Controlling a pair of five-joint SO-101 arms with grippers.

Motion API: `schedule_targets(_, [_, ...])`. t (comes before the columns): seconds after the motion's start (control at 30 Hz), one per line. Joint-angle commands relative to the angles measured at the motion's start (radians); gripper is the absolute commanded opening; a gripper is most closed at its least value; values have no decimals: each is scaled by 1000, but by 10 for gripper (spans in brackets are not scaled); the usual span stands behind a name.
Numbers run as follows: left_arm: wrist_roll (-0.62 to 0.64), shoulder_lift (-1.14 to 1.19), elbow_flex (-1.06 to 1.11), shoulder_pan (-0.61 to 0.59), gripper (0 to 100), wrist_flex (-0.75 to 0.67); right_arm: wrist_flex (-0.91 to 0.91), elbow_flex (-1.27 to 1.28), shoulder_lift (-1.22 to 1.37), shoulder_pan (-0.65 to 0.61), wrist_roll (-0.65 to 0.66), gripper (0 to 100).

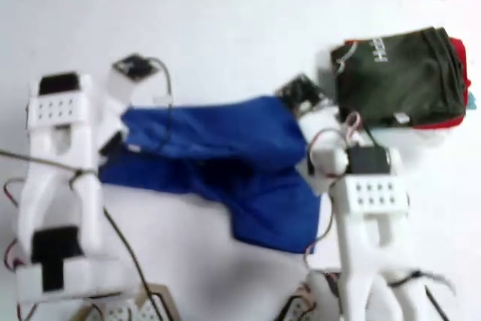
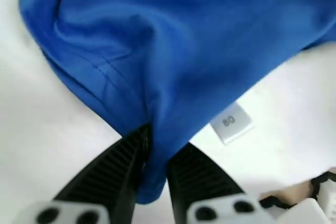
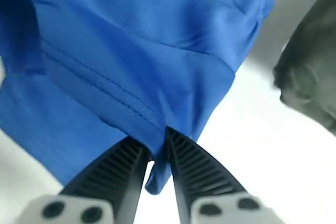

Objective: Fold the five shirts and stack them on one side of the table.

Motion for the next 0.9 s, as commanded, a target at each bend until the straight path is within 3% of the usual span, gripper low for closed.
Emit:
schedule_targets(0.0, [-9,-121,139,-12,24,-89,62,25,-101,7,-2,18])
schedule_targets(0.2, [-11,-143,309,-14,24,-224,71,193,-200,7,2,18])
schedule_targets(0.37, [-11,-143,381,-14,24,-293,45,362,-274,16,80,18])
schedule_targets(0.77, [-100,-141,387,-89,24,-310,-10,479,-314,10,226,19])
schedule_targets(0.87, [-101,-141,380,-86,76,-295,-7,479,-314,8,227,90])
